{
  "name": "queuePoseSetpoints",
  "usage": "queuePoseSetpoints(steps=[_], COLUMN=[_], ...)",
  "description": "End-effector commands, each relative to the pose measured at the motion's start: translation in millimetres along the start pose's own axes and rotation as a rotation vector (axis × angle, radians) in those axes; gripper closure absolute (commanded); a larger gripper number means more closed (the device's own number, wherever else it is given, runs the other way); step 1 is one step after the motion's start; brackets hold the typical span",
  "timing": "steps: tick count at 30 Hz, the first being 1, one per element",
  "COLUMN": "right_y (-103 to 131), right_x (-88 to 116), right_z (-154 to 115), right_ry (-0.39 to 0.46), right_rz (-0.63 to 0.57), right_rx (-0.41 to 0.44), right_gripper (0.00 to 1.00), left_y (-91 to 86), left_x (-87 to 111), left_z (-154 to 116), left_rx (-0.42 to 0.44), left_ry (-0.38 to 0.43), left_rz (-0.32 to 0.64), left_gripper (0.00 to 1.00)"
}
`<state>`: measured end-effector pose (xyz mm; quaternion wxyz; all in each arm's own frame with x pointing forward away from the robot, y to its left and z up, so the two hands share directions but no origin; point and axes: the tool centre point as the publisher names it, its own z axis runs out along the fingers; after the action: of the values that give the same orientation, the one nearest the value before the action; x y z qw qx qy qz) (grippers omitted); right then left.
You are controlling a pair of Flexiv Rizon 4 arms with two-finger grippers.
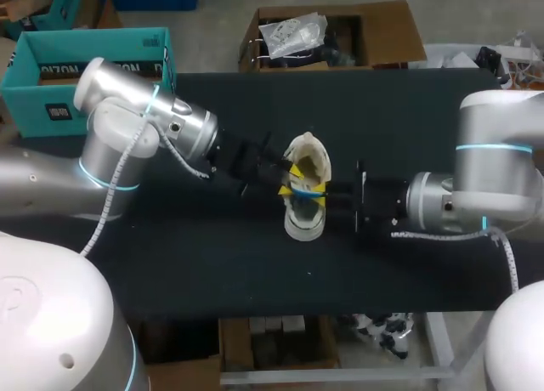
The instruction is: Open the shoe tongue, take the insole out of the shoe, put the insole back into the shoe, and pack the shoe into the shoebox
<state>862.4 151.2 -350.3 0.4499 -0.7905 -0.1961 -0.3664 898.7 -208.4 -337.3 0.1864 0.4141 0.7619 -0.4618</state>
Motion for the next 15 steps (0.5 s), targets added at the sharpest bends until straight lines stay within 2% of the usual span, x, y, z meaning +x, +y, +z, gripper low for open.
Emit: queuePoseSetpoints(steps=[1,2,4,13,14,15], right_y=[1.2,1.3,1.4,-2.5,-4.3,-6.8], right_x=[-1.8,-1.8,-1.5,-2.3,-2.1,-2.0], right_z=[-1.0,-1.0,-0.8,-2.2,-3.7,-5.4], right_ry=[0.006,0.005,0.004,0.003,0.004,0.006], right_rz=[0.002,0.002,0.003,0.008,0.008,0.008], right_rx=[-0.003,-0.004,-0.004,-0.005,-0.005,-0.004], right_gripper=[1.00,1.00,1.00,1.00,0.97,0.76], left_y=[-6.3,-7.0,-7.7,-9.5,-9.2,-9.0], left_x=[0.6,0.1,-0.7,0.6,1.0,1.5], left_z=[-4.3,-4.2,-2.9,4.2,4.2,4.2], left_rx=[-0.002,-0.002,0.001,0.019,0.019,0.019], left_ry=[-0.004,-0.004,-0.001,0.019,0.019,0.020], left_rz=[0.013,0.014,0.019,0.029,0.029,0.028], left_gripper=[0.68,0.81,1.00,1.00,1.00,1.00])
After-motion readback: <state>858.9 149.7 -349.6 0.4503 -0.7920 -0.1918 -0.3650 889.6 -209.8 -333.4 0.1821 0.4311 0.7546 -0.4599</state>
